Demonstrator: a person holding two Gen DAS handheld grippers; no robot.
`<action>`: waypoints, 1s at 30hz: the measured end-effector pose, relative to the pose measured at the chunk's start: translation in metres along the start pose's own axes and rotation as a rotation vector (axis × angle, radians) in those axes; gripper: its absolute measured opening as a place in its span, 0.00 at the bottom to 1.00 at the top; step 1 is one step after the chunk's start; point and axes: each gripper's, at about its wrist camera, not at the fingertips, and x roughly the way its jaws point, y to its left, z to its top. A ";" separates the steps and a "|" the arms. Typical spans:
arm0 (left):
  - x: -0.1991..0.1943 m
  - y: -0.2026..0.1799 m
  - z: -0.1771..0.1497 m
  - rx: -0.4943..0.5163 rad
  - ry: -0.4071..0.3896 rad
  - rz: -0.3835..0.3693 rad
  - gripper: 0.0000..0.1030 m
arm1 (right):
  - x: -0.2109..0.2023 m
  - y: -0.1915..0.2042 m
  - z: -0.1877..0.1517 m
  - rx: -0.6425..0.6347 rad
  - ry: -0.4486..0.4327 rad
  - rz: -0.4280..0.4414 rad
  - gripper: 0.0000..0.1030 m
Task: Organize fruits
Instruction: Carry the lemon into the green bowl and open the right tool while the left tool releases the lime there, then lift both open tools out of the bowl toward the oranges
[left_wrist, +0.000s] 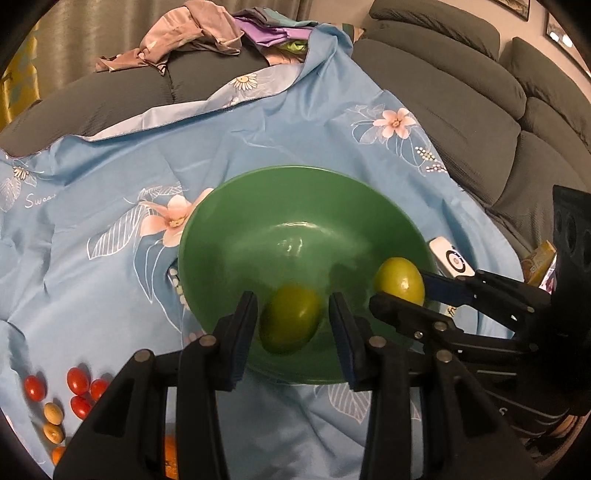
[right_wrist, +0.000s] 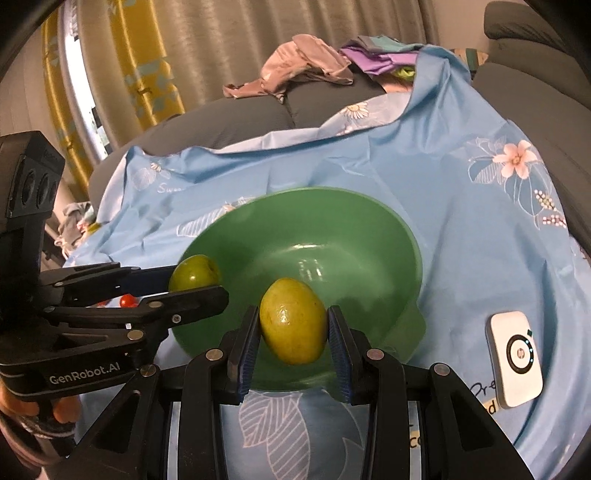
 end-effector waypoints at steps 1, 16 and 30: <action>-0.001 0.000 -0.001 0.002 -0.002 0.005 0.39 | 0.000 -0.001 -0.001 0.003 0.002 -0.003 0.37; -0.043 0.010 -0.025 -0.074 -0.029 0.044 0.81 | -0.033 0.007 -0.007 0.008 -0.069 0.023 0.37; -0.093 0.037 -0.078 -0.269 -0.012 0.035 0.89 | -0.049 0.054 -0.028 -0.095 -0.048 0.141 0.37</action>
